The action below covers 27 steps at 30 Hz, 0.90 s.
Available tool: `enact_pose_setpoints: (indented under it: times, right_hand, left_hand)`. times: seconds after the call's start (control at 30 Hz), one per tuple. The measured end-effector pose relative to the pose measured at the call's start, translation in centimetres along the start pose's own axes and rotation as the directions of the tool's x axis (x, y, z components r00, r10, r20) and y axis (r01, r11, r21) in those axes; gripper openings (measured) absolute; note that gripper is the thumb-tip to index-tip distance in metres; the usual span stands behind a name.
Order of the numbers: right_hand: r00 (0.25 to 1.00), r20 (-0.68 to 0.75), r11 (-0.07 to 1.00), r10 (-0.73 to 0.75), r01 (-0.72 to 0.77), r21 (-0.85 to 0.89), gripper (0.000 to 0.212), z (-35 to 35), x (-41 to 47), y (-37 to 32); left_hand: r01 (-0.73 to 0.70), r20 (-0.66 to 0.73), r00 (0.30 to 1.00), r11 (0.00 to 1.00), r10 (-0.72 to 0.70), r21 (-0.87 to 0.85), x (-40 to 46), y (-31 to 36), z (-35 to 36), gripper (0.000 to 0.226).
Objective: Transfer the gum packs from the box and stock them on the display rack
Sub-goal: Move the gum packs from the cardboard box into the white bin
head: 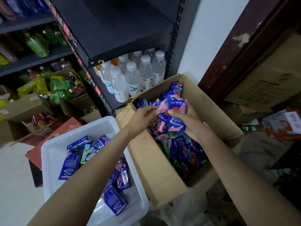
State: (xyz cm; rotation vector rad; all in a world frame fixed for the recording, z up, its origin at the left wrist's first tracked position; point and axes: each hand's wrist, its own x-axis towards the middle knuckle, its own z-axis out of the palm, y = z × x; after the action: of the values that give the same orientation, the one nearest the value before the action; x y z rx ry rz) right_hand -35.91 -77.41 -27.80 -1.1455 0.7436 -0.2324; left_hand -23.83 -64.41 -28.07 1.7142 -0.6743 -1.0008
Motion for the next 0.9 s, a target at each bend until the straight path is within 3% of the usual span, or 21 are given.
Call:
enact_pose_setpoints:
  times: [0.13, 0.3, 0.4, 0.57, 0.67, 0.73, 0.83, 0.9]
  right_hand:
    - [0.999, 0.045, 1.000, -0.022, 0.022, -0.007, 0.045, 2.6, -1.4, -0.8]
    - [0.997, 0.064, 0.994, -0.035, 0.042, -0.102, 0.045, 9.1, -3.4, 0.0]
    - [0.995, 0.090, 0.981, -0.037, 0.053, -0.187, 0.044, 13.9, -4.1, 2.5]
    - [0.993, 0.115, 0.960, 0.029, 0.004, -0.278, 0.020, 21.1, -4.5, 9.6]
    - [0.996, 0.023, 0.925, 0.084, -0.070, -0.373, 0.026, 23.4, -4.4, 14.0]
    - [0.996, -0.046, 0.878, 0.078, -0.091, -0.470, 0.036, 24.3, -4.2, 16.4]
    - [0.998, -0.055, 0.770, 0.005, -0.039, -0.637, 0.036, 24.9, -4.8, 18.1]
    - [0.996, -0.065, 0.674, -0.065, -0.004, -0.738, 0.043, 24.7, -5.3, 18.5]
  left_hand:
    - [0.019, 0.040, 0.999, 0.980, -0.011, -0.200, -2.9, 1.1, -2.0, 0.009]
    - [0.015, -0.057, 0.998, 0.977, -0.027, -0.211, -7.6, 0.1, -6.2, 0.008]
    - [0.076, -0.091, 0.991, 0.967, -0.100, -0.244, -10.8, -2.5, -9.2, 0.008]
    - [0.263, -0.176, 0.935, 0.935, -0.308, -0.239, -15.7, -9.2, -14.0, 0.011]
    - [0.358, -0.210, 0.899, 0.922, -0.383, -0.149, -17.6, -12.8, -15.8, 0.007]
    - [0.404, -0.247, 0.888, 0.915, -0.387, 0.017, -18.3, -15.2, -16.6, 0.008]
    - [0.437, -0.320, 0.887, 0.829, -0.333, 0.350, -19.1, -16.8, -17.3, 0.025]
    - [0.380, -0.329, 0.911, 0.817, -0.249, 0.433, -19.2, -16.9, -17.6, 0.028]
